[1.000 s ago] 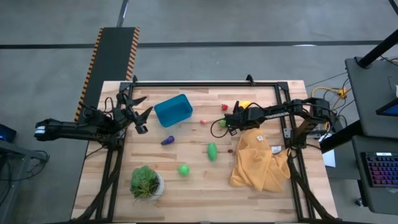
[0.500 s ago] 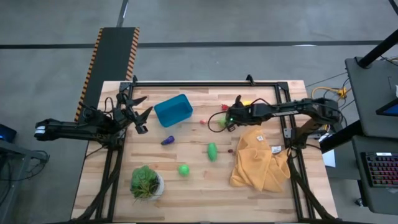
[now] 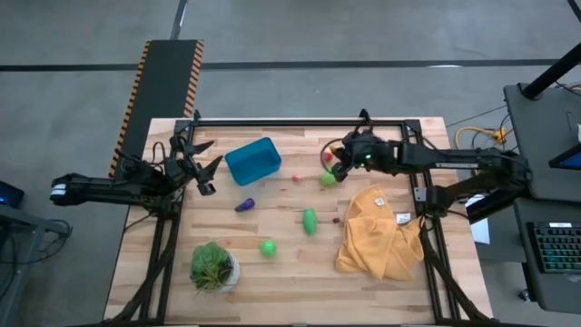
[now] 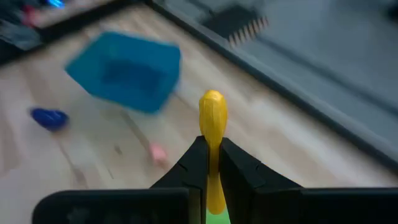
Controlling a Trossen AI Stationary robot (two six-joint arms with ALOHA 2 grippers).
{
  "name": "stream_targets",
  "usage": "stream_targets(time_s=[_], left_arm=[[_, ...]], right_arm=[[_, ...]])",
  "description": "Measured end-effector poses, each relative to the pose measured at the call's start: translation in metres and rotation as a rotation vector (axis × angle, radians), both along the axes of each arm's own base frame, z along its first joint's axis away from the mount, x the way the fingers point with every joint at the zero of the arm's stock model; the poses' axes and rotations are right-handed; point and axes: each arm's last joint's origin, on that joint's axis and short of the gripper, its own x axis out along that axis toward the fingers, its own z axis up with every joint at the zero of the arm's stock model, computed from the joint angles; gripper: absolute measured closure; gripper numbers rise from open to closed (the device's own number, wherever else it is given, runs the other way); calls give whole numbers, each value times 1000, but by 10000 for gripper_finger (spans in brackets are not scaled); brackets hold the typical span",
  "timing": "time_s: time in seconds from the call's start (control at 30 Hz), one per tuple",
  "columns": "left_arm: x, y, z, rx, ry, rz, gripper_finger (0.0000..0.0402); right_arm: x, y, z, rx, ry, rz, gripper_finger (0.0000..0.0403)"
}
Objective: Pick and placing Produce into tupperware
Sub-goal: Put the small corn into the blue bin
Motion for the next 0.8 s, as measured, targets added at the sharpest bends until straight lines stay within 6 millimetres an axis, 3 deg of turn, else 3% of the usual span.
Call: stream_targets(time_s=[0.2, 0.43, 0.8], left_arm=[[0, 0, 0, 0, 1, 0, 192], [0, 0, 0, 0, 1, 0, 192], [0, 0, 0, 0, 0, 0, 192]], right_arm=[[-7, 8, 18, -139, -139, 314, 376], [-8, 16, 9, -255, -214, 657, 376], [-6, 17, 1, -240, -234, 696, 376]])
